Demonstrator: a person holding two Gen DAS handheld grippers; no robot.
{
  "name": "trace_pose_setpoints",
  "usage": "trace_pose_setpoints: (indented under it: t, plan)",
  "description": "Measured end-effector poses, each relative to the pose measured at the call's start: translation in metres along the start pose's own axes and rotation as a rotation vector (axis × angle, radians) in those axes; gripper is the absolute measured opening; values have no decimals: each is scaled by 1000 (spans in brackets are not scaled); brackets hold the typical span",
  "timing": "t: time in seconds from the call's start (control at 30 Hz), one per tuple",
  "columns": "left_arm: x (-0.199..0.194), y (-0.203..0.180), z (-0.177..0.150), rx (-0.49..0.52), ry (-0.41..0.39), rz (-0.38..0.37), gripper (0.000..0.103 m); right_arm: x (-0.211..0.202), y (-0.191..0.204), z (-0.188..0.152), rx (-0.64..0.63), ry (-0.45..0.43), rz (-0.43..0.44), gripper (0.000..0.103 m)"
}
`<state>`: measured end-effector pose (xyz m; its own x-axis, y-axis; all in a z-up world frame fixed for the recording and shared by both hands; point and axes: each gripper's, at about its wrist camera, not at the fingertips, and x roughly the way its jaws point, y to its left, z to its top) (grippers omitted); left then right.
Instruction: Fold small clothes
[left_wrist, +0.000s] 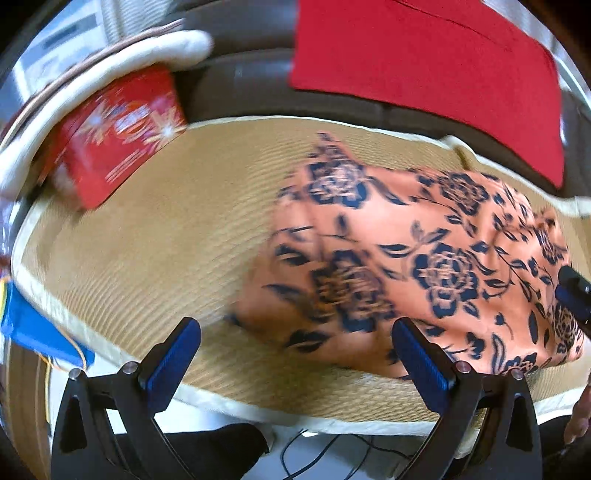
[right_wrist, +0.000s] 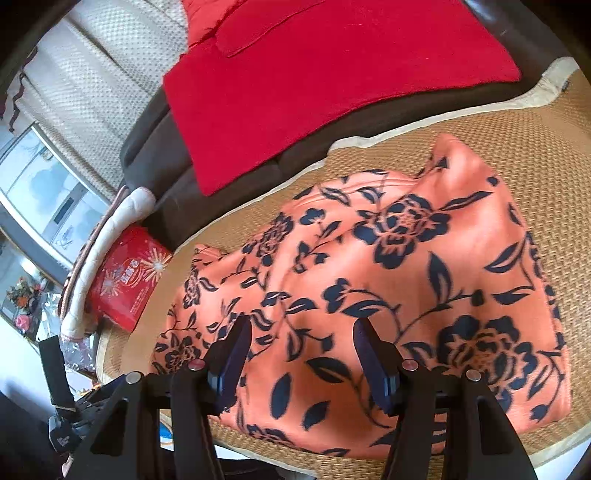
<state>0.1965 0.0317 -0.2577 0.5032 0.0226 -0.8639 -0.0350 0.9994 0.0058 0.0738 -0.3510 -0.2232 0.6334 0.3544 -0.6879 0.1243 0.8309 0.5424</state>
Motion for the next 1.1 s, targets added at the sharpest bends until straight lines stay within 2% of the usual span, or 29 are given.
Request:
trace_pose_setpoints:
  t: [0.13,0.3,0.37,0.4,0.5,0.6,0.67,0.7,0.77,0.83,0.87,0.93,0.97,1.0,1.1]
  plan:
    - [5,34,-14,-79,15,-27,103,8,11,-4,-26,28,26,62]
    - [14,62,-29,-189,38,-116,103,26,25,-14,-59,94,44,62]
    - [14,62,-31,-212,19,-176,100,37,26,-19,-60,144,33,62]
    - [14,59,-30,-215,8,-203,96,44,26,-23,-70,167,0,61]
    - [21,49,-26,-211,16,-255,86,46,29,-26,-104,165,-24,61]
    - [32,43,-20,-233,30,-271,85,39,28,-26,-93,144,10,62]
    - [38,43,-16,-267,31,-283,85,27,31,-26,-100,102,82,57]
    - [40,43,-14,-281,31,-292,85,22,33,-26,-107,88,108,50]
    - [46,43,-9,-313,28,-320,85,15,40,-26,-145,68,157,46]
    - [52,40,-3,-336,21,-347,85,20,44,-29,-164,100,146,46]
    - [54,39,-1,-343,18,-343,85,29,42,-32,-156,135,110,45]
    - [59,37,1,-353,9,-333,85,51,31,-38,-115,238,50,37]
    - [62,37,1,-361,14,-328,82,56,27,-39,-98,252,46,34]
    - [65,36,2,-371,20,-325,69,55,25,-38,-87,250,54,34]
    - [71,35,7,-367,18,-285,46,55,16,-38,-42,263,87,32]
